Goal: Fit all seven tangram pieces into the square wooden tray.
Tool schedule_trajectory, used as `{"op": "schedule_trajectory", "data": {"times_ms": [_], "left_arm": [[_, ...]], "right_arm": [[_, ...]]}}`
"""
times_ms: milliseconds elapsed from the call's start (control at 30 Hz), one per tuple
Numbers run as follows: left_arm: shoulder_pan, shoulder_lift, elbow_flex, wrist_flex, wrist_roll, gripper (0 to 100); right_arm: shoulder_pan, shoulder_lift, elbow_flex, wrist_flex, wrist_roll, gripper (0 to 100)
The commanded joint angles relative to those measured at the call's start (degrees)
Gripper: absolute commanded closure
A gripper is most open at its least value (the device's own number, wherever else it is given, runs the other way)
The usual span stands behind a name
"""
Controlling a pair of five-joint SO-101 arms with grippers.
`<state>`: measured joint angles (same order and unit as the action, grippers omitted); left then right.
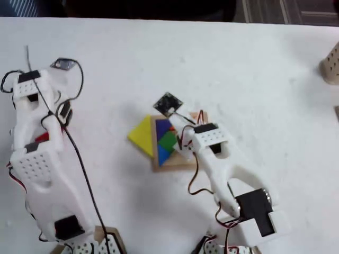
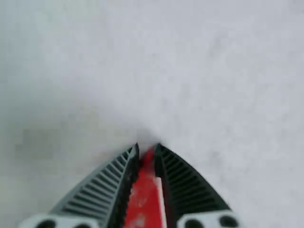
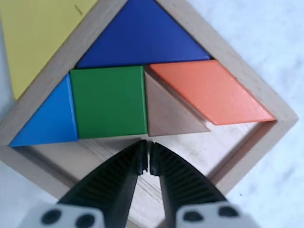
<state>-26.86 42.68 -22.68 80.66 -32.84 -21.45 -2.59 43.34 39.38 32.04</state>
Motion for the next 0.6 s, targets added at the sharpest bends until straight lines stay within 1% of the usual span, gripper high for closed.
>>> {"op": "schedule_trajectory", "data": {"times_ms": [0,100,233,300,367,467,567], "left_arm": [[-1.27,-0.13,-4.84,9.05,6.68,96],[-1.19,-0.31,-7.30,14.51,9.32,97],[-1.63,-0.40,-12.48,21.36,19.43,97],[-3.12,-1.10,-13.27,21.71,24.18,98],[-4.62,-3.12,-13.19,21.63,26.99,98],[-7.43,-8.22,-11.87,21.63,28.48,98],[-8.84,-14.90,-5.27,21.45,28.13,98]], "right_arm": [[-1.27,0.04,-1.41,0.57,0.79,98.1],[-1.27,0.04,-1.41,0.57,0.79,98.1],[-1.27,0.04,-1.41,0.57,0.79,98.1],[-1.27,0.04,-1.41,0.57,0.79,98.1],[-1.27,0.04,-1.41,0.57,0.79,98.1],[-1.27,0.04,-1.41,0.57,0.79,98.1],[-1.27,0.04,-1.41,0.57,0.79,98.1]]}}
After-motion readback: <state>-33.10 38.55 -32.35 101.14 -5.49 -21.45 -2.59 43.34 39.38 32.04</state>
